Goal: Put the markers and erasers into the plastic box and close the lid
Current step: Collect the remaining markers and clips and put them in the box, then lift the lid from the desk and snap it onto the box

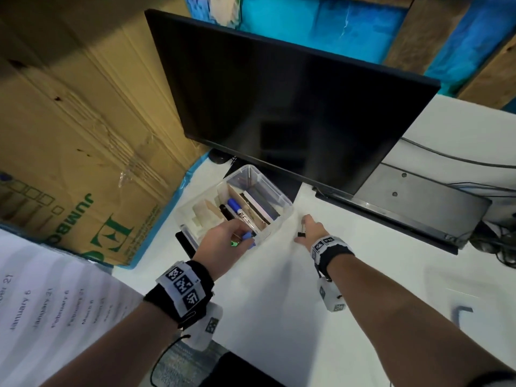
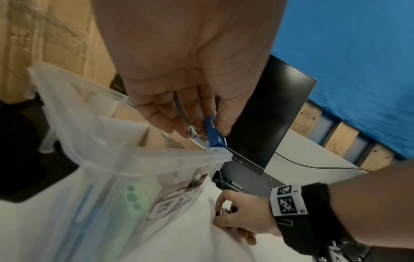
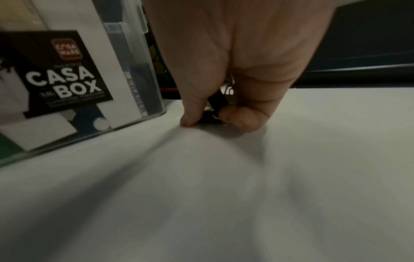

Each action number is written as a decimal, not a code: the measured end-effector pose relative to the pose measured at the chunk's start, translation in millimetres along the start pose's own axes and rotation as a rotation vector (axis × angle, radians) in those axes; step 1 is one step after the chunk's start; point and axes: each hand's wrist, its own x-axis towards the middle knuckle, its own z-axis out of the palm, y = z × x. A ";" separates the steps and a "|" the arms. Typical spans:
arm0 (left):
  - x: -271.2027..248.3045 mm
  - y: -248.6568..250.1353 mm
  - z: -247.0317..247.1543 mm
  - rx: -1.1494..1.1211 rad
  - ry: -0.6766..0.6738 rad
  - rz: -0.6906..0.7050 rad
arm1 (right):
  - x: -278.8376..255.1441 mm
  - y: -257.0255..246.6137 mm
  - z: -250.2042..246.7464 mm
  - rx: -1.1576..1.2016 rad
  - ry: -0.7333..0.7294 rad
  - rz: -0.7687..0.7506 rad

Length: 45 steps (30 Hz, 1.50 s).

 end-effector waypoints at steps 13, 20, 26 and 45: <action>14.7 -25.4 -58.1 -0.024 0.113 -0.055 | -36.9 -16.8 -56.6 0.091 0.274 -0.335; 19.2 -57.7 -89.6 -0.017 0.193 -0.248 | -60.9 -136.0 -66.9 -0.001 0.132 -0.727; 27.0 -68.0 -79.8 0.004 0.167 -0.266 | -49.8 -214.1 -23.3 -0.195 -0.117 -0.770; 52.2 65.9 -11.5 -0.224 0.065 0.045 | -90.0 -42.0 -85.5 0.167 0.305 -0.452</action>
